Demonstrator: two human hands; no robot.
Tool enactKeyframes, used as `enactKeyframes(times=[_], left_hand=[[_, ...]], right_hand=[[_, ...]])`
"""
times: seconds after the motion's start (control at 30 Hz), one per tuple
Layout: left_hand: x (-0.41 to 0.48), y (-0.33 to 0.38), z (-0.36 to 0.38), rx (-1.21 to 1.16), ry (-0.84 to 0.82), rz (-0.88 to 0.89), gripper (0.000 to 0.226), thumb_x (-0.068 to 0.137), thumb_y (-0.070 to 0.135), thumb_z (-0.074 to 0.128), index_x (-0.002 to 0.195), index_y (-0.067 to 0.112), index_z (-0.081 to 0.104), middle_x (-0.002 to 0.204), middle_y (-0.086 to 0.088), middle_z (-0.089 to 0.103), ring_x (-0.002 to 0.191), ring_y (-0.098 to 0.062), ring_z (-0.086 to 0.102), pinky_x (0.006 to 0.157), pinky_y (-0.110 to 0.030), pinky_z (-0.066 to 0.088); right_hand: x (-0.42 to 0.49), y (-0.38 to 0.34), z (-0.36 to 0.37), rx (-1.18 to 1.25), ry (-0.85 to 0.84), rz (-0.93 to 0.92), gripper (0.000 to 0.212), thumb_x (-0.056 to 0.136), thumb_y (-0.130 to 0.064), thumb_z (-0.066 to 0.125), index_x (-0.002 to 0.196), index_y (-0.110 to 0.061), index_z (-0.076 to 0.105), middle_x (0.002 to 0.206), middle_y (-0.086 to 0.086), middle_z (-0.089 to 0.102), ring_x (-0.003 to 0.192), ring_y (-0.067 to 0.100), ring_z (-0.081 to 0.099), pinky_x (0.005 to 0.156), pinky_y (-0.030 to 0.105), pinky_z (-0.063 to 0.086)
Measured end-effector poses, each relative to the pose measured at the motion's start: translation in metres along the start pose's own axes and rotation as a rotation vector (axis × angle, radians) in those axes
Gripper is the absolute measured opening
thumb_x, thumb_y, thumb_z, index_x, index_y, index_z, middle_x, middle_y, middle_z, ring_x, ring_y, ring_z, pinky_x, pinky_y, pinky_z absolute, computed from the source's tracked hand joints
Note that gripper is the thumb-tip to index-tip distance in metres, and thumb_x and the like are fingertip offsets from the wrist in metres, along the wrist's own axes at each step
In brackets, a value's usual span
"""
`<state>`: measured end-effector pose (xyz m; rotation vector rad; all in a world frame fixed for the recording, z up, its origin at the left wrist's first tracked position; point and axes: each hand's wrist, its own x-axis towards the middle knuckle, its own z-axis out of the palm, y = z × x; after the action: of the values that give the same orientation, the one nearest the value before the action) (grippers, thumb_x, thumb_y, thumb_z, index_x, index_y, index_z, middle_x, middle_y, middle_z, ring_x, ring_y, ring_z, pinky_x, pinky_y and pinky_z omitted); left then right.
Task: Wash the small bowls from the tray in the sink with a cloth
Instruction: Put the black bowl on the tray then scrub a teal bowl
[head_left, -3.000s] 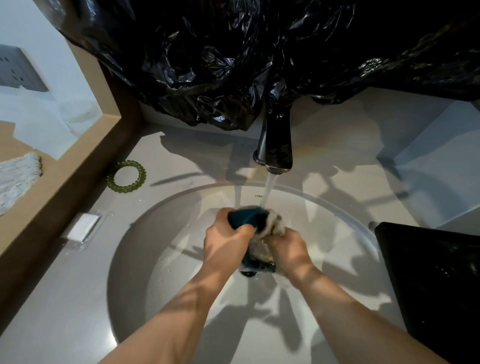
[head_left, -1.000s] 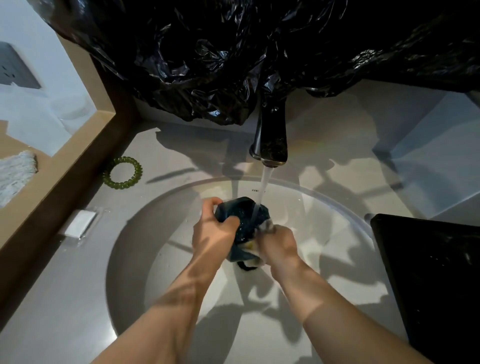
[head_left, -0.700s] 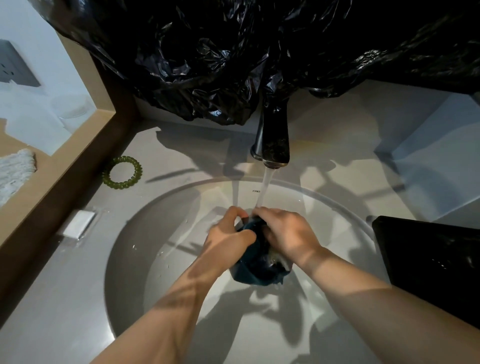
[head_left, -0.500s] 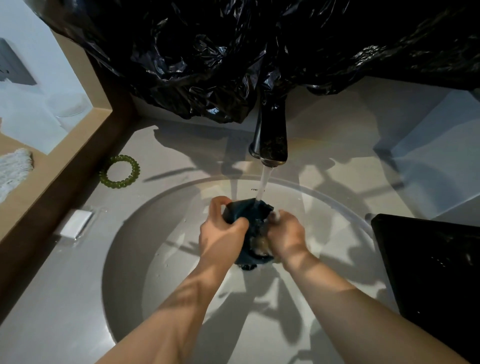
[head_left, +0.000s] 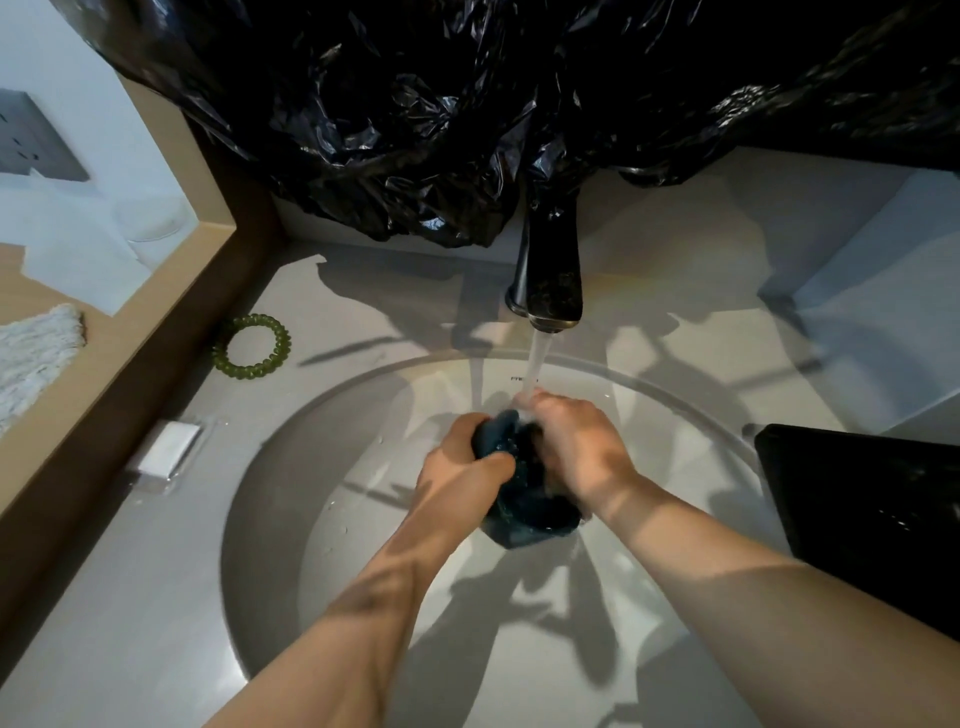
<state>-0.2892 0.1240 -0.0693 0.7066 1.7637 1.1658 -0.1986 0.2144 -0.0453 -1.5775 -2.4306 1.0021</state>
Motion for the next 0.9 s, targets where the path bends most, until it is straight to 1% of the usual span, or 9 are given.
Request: enactKeyframes(times=[0.1,0.23,0.3,0.4,0.47,0.57,0.7,0.8,0.9], left_hand=[[0.003,-0.003,0.003,-0.131,0.195,-0.014,0.035,0.077,0.005,0.055,0.098,0.032,0.055,0.086,0.006,0.063,0.081,-0.01,0.058,0.067,-0.027,0.046],[0.005,-0.002,-0.003,-0.26,0.213,-0.015,0.031,0.071,0.011,0.058,0.098,0.026,0.056,0.089,0.003,0.064,0.085,-0.018,0.059,0.065,-0.024,0.048],[0.005,0.001,-0.01,-0.299,0.041,-0.078,0.033,0.078,0.002,0.06,0.103,0.023,0.054,0.097,-0.001,0.062,0.091,-0.021,0.06,0.069,-0.03,0.054],[0.006,0.003,-0.016,-0.29,-0.208,-0.229,0.053,0.074,0.02,0.07,0.12,0.03,0.046,0.112,-0.001,0.056,0.102,-0.026,0.06,0.069,-0.048,0.058],[0.006,0.0,-0.012,-0.162,-0.2,-0.203,0.054,0.074,0.024,0.071,0.121,0.037,0.047,0.109,0.003,0.057,0.098,-0.02,0.059,0.076,-0.04,0.056],[0.003,-0.001,-0.001,-0.106,-0.047,-0.118,0.039,0.066,0.022,0.065,0.1,0.038,0.057,0.097,0.0,0.064,0.087,-0.015,0.061,0.078,-0.032,0.054],[0.002,-0.002,0.007,-0.193,0.156,-0.019,0.032,0.076,0.008,0.058,0.093,0.034,0.053,0.081,0.0,0.061,0.071,-0.014,0.059,0.06,-0.029,0.054],[0.002,-0.005,0.007,-0.35,0.283,-0.013,0.034,0.077,0.007,0.057,0.089,0.039,0.051,0.081,-0.005,0.062,0.069,-0.027,0.061,0.06,-0.043,0.056],[0.002,-0.004,0.001,-0.375,0.244,-0.013,0.035,0.066,0.019,0.057,0.089,0.046,0.053,0.093,-0.004,0.064,0.083,-0.04,0.065,0.068,-0.059,0.055]], right_hand=[[0.004,0.01,0.018,0.339,0.047,0.325,0.012,0.084,-0.004,0.055,0.088,-0.014,0.061,0.082,0.005,0.063,0.083,0.025,0.062,0.077,0.028,0.05],[-0.004,0.016,0.038,0.868,-0.173,0.57,0.016,0.083,0.008,0.048,0.085,-0.006,0.054,0.048,0.007,0.059,0.043,0.021,0.059,0.044,0.024,0.047],[-0.002,0.022,0.035,0.71,-0.124,0.492,0.016,0.083,0.004,0.048,0.091,-0.006,0.057,0.06,0.01,0.064,0.054,0.026,0.065,0.046,0.025,0.047],[-0.001,0.028,0.018,0.25,-0.029,0.245,0.01,0.084,-0.004,0.051,0.082,-0.012,0.056,0.074,0.007,0.061,0.07,0.026,0.06,0.061,0.027,0.045],[-0.008,0.024,0.011,-0.127,-0.044,0.062,0.007,0.087,-0.014,0.051,0.081,-0.018,0.052,0.086,0.009,0.061,0.08,0.028,0.056,0.067,0.024,0.037],[-0.016,0.024,0.016,-0.182,0.035,0.025,0.021,0.091,-0.023,0.049,0.071,-0.017,0.043,0.078,0.006,0.055,0.074,0.028,0.048,0.065,0.025,0.033],[-0.02,0.028,0.037,0.479,0.118,0.448,0.01,0.084,-0.013,0.061,0.078,-0.005,0.06,0.069,0.007,0.056,0.067,0.027,0.053,0.065,0.032,0.041],[-0.023,0.014,0.055,1.086,-0.195,0.721,0.008,0.084,-0.003,0.06,0.077,-0.002,0.062,0.07,0.016,0.06,0.065,0.03,0.057,0.072,0.044,0.05],[-0.016,0.01,0.058,1.116,-0.243,0.691,0.009,0.085,0.001,0.056,0.081,-0.005,0.061,0.071,0.015,0.061,0.064,0.029,0.058,0.066,0.038,0.05]])
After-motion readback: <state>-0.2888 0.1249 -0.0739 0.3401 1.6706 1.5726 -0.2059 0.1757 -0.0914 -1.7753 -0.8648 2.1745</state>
